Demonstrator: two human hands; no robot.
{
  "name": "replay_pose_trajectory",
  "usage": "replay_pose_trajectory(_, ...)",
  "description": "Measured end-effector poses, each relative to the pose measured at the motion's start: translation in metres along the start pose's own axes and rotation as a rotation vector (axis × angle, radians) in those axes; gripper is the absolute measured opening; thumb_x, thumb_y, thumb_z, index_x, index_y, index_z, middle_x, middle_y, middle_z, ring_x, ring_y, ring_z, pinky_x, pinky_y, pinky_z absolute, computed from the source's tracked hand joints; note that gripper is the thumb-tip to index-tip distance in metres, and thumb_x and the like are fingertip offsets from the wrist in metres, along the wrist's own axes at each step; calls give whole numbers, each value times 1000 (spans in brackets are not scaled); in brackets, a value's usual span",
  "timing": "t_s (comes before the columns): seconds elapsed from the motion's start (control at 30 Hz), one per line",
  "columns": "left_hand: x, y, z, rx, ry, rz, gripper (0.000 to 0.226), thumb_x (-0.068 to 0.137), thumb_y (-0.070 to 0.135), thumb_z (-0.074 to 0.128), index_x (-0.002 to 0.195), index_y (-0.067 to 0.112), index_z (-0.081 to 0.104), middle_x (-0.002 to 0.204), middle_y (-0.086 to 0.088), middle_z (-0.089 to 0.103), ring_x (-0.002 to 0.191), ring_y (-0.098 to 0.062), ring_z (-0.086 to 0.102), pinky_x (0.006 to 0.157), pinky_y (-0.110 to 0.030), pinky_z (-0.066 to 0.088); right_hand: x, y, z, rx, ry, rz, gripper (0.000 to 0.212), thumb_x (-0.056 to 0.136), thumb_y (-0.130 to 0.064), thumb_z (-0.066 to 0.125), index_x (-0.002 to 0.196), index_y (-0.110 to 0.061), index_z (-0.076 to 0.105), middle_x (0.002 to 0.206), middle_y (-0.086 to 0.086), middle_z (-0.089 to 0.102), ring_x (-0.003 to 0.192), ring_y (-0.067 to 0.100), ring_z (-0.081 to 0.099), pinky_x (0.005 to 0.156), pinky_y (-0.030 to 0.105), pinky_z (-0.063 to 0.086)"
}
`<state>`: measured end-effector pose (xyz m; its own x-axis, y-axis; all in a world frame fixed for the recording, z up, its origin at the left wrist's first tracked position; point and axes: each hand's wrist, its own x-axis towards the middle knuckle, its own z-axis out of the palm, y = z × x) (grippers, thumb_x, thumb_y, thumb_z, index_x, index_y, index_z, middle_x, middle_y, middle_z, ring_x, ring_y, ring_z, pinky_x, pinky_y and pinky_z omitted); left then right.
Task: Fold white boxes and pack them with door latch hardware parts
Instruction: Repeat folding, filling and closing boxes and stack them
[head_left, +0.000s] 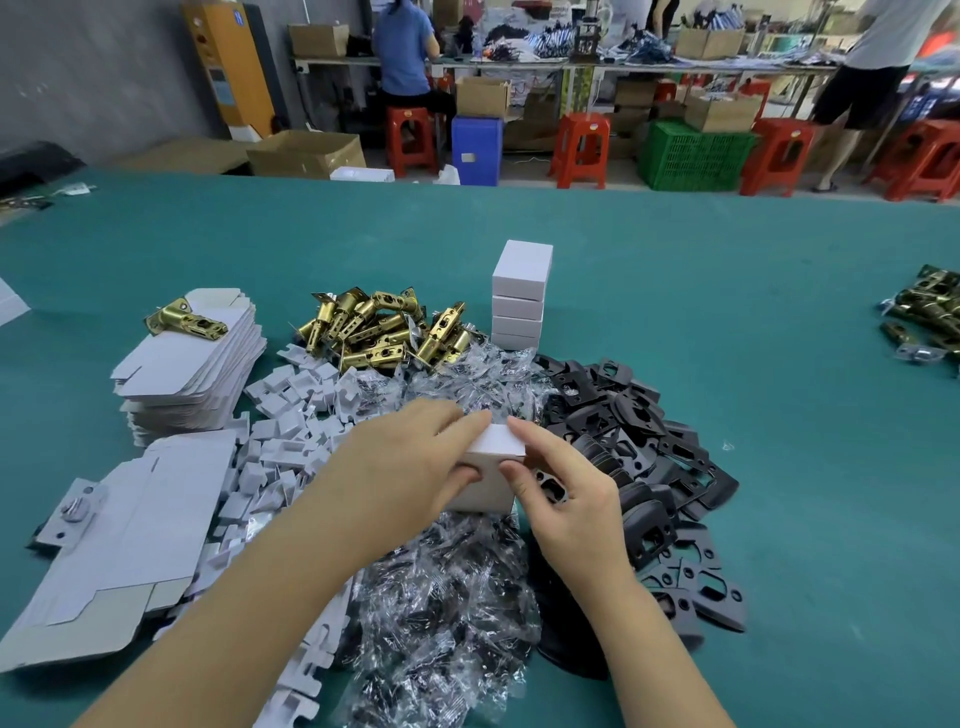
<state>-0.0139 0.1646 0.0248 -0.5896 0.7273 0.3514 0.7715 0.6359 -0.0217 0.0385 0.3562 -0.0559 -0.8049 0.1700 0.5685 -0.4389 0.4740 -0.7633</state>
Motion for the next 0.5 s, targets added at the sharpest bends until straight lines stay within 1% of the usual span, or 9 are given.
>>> replay_pose_trajectory(0.03, 4, 3, -1, 29, -28, 6, 55, 83, 29, 77, 132, 9, 63, 111, -6, 70, 94, -24, 68, 61, -35, 59, 0, 0, 1, 14, 7, 19, 38, 96, -33, 63, 134, -30, 61, 128, -22, 66, 113, 0, 66, 97, 18, 52)
replay_pose_trajectory(0.07, 9, 7, 0, 53, -62, -1, 58, 88, 31, 72, 139, 10, 56, 120, -5, 67, 104, -24, 65, 69, -37, 60, -1, -1, 2, 32, 11, 39, 39, 96, -32, 63, 135, -33, 61, 127, -24, 68, 111, 1, 67, 95, 17, 52)
replay_pose_trajectory(0.13, 14, 14, 12, 107, -138, -33, 70, 99, 32, 60, 157, 10, 28, 141, -4, 52, 123, -23, 52, 89, -38, 55, -1, -2, 2, 81, 1, 84, 43, 95, -30, 64, 136, -42, 58, 128, -29, 67, 113, 0, 68, 96, 15, 51)
replay_pose_trajectory(0.2, 15, 20, 23, 157, -174, -60, 78, 104, 33, 50, 161, 8, 4, 152, -5, 38, 132, -23, 40, 102, -37, 47, 0, -1, 1, 126, -4, 137, 48, 94, -27, 66, 135, -48, 55, 127, -33, 65, 117, -3, 65, 97, 12, 49)
replay_pose_trajectory(0.23, 15, 22, 27, 174, -181, -67, 79, 105, 33, 47, 161, 7, -2, 153, -6, 34, 133, -24, 36, 106, -37, 44, 0, 0, -1, 146, -4, 167, 48, 93, -28, 67, 135, -48, 55, 125, -32, 66, 118, -3, 65, 97, 12, 49)
replay_pose_trajectory(0.3, 15, 23, 31, 154, -184, -82, 77, 106, 35, 42, 161, 8, -4, 155, -6, 32, 134, -25, 33, 109, -38, 41, 2, 3, -4, 175, -21, 220, 46, 90, -36, 67, 133, -47, 56, 121, -27, 70, 116, 1, 67, 97, 16, 51)
replay_pose_trajectory(0.37, 14, 22, 31, 101, -169, -94, 69, 107, 41, 31, 162, 10, 5, 155, -5, 35, 133, -25, 35, 109, -39, 41, 4, 7, -7, 201, -68, 266, 43, 90, -35, 69, 130, -47, 58, 120, -22, 72, 115, 5, 68, 97, 20, 53)
replay_pose_trajectory(0.43, 12, 23, 29, 25, -153, -127, 69, 104, 50, 18, 161, 11, 17, 153, -3, 40, 132, -23, 37, 109, -39, 42, 5, 10, -9, 176, -185, 303, 42, 92, -27, 70, 128, -45, 60, 117, -21, 72, 109, 4, 69, 92, 20, 55)
replay_pose_trajectory(0.5, 10, 24, 26, -13, -153, -145, 72, 102, 54, 14, 160, 13, 24, 151, -1, 43, 131, -20, 37, 107, -35, 42, 4, 11, -7, 78, -314, 316, 42, 94, -24, 70, 132, -40, 60, 109, -21, 72, 100, 1, 69, 84, 19, 53)
